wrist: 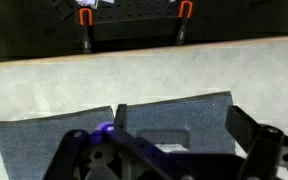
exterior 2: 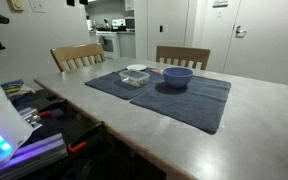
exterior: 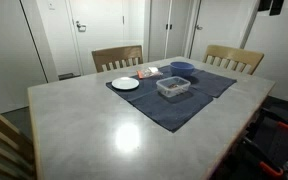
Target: Pour the contents in the container into the bowl.
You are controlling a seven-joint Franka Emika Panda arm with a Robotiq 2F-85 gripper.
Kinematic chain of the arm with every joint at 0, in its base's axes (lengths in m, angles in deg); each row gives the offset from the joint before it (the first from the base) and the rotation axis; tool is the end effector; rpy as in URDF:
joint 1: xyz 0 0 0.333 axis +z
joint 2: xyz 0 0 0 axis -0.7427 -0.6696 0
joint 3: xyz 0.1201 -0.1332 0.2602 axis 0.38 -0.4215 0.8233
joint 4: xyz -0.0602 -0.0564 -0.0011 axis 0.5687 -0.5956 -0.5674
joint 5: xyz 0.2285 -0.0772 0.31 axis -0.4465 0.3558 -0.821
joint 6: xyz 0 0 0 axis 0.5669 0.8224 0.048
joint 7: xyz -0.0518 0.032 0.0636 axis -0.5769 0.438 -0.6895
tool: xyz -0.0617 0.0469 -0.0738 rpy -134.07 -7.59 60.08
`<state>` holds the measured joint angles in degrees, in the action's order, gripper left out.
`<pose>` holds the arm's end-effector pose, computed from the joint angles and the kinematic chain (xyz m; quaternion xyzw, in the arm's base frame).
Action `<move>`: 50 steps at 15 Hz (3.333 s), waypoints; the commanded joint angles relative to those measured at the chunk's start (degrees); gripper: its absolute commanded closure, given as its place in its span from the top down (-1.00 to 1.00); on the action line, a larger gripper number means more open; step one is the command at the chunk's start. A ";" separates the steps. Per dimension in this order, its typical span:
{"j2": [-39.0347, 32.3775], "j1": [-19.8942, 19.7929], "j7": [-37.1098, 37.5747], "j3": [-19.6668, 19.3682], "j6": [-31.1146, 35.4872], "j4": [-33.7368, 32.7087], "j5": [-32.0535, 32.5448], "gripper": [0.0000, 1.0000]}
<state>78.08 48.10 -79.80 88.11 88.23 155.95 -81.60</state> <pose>0.3076 0.0022 0.4679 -0.9969 0.0382 0.0638 0.0254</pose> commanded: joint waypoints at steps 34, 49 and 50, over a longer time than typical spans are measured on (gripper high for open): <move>-23.80 2.21 -14.46 -1.10 1.05 -17.90 1.03 1.00; -29.09 3.39 -12.26 0.27 9.48 -17.48 -1.14 1.00; -29.37 3.36 -11.50 0.25 11.20 -17.29 -1.45 1.00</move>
<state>49.63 52.13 -92.98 87.75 95.13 137.83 -81.99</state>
